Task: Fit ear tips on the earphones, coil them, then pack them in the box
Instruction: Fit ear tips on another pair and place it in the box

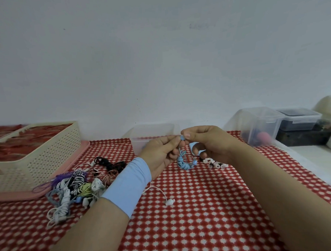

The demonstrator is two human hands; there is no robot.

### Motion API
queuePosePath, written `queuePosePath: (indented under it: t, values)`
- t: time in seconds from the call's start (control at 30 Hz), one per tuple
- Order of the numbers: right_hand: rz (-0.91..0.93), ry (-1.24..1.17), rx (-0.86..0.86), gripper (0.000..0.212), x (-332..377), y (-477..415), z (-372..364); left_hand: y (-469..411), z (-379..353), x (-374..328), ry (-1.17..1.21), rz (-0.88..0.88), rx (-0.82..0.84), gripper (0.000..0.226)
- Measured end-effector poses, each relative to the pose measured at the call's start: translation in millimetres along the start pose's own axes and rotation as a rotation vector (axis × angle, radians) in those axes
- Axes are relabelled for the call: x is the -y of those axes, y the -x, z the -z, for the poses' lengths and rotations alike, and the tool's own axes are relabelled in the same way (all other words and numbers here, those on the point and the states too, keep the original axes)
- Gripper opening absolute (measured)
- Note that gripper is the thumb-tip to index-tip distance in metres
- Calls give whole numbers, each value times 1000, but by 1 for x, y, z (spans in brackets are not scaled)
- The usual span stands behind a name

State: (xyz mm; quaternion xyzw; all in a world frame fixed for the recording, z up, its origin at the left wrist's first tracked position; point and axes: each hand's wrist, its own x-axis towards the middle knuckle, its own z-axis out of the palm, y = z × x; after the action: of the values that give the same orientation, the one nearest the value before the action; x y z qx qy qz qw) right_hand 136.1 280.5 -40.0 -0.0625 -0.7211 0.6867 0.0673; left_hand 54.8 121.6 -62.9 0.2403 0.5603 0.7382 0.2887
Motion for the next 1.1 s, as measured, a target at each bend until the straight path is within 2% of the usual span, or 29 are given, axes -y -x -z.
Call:
queuePosePath:
  t: [0.2,0.4,0.57,0.83,0.97,1.1]
  values:
    - [49,150,-87,15,3,5,6,-4,1,7,-284,-115,-142,15]
    - [88,331,-77,6,8,7,8,-7,3,7,-352,-98,-146,12]
    - [101,442,-68,8,10,6,9,-7,4,7,-362,-85,-134,13]
    - [110,461,-84,8,10,5,6,-7,5,8,-358,-68,-134,13]
    - [57,311,-25,13,12,9,9,-5,6,5,-260,-69,-55,13]
    - [0,211,-21,13,8,9,8,-3,10,5,-256,-39,25,15]
